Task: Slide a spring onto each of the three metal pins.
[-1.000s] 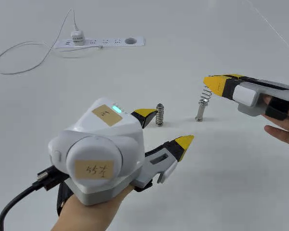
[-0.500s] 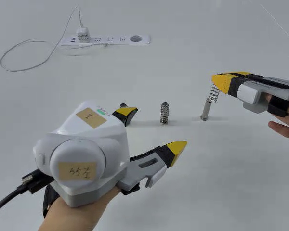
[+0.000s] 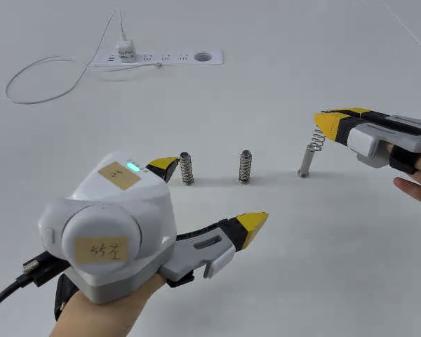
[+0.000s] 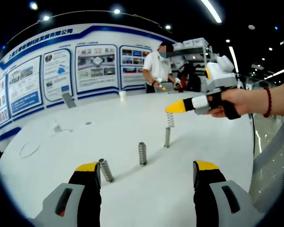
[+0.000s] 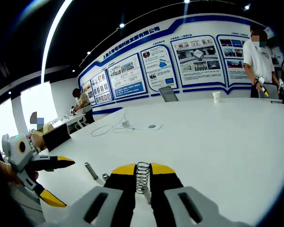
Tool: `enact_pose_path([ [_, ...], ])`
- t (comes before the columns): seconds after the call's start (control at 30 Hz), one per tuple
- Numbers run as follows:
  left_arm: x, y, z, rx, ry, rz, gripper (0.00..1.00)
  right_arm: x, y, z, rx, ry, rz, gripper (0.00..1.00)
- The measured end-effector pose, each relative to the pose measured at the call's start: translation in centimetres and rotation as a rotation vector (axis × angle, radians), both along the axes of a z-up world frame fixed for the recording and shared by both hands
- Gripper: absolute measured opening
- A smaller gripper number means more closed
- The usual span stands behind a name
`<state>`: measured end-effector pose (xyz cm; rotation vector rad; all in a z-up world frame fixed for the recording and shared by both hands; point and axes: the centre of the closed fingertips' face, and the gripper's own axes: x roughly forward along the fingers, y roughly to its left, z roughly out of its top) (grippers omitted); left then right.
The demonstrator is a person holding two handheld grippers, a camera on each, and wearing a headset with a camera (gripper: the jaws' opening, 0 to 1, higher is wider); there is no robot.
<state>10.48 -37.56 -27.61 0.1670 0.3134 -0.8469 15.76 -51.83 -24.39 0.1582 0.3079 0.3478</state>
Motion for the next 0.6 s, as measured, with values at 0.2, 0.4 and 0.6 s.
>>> enact_pose_path([
  [0.2,0.5,0.5,-0.6,0.006,0.014,0.016,0.87,0.4,-0.2,-0.2,-0.030,-0.012,0.000,0.11],
  [0.4,0.7,0.8,-0.9,0.005,0.034,0.030,0.90,0.8,-0.2,-0.2,-0.036,-0.023,0.000,0.11],
  [0.6,0.8,0.9,-1.3,0.013,0.041,0.030,0.92,1.0,-0.1,-0.5,-0.074,-0.034,0.009,0.11],
])
